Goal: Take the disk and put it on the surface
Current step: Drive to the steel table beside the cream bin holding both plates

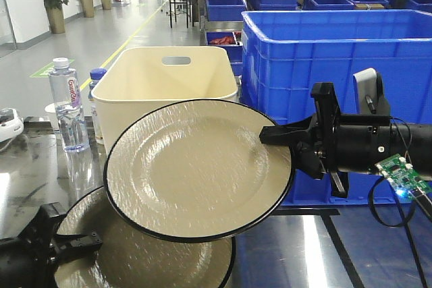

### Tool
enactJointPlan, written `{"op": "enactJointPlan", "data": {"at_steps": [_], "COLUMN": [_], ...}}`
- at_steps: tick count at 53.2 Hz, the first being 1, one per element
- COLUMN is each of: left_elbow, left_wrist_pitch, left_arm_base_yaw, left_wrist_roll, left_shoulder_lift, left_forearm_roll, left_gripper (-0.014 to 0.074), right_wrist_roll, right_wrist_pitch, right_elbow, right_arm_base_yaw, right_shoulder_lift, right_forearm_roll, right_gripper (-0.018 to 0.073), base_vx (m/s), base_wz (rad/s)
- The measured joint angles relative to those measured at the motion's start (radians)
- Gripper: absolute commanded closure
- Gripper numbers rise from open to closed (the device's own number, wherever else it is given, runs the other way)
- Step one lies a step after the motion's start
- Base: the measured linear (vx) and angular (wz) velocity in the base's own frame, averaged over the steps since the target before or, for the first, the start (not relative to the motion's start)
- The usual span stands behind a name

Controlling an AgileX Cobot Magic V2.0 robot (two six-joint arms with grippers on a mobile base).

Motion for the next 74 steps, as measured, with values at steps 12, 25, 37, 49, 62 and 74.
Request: {"op": "enactJointPlan", "data": {"at_steps": [12, 25, 37, 49, 62, 74], "left_elbow": [0.000, -0.001, -0.006, -0.006, -0.018, -0.018], "left_wrist_pitch": [0.000, 0.016, 0.052, 0.074, 0.086, 0.082], "left_arm_base_yaw": [0.000, -0.006, -0.110, -0.163, -0.163, -0.163], "left_wrist_roll": [0.000, 0.000, -0.004, -0.004, 0.109, 0.268], "left_shoulder_lift": [0.000, 0.009, 0.107, 0.213, 0.262, 0.271], "left_forearm_roll": [0.000, 0.000, -0.001, 0.000, -0.040, -0.013], "left_gripper": [0.0595, 0.0595, 0.0594, 0.0577, 0.0380, 0.0055], "right_wrist_roll": [0.000, 0.000, 0.000, 0.000, 0.000, 0.000], "right_wrist_pitch": [0.000, 0.000, -0.008, -0.030, -0.030, -0.030], "right_elbow": [0.000, 0.000, 0.000, 0.000, 0.000, 0.000], "right_arm_base_yaw": [0.000, 0.000, 0.000, 0.000, 0.000, 0.000], "right_shoulder_lift": [0.000, 0.000, 0.000, 0.000, 0.000, 0.000], "right_forearm_roll": [0.000, 0.000, 0.000, 0.000, 0.000, 0.000], "right_gripper": [0.0568, 0.0568, 0.0568, 0.0568, 0.0568, 0.0568], "base_vx": [0.00, 0.00, 0.00, 0.00, 0.00, 0.00], "base_wz": [0.00, 0.00, 0.00, 0.00, 0.00, 0.00]}}
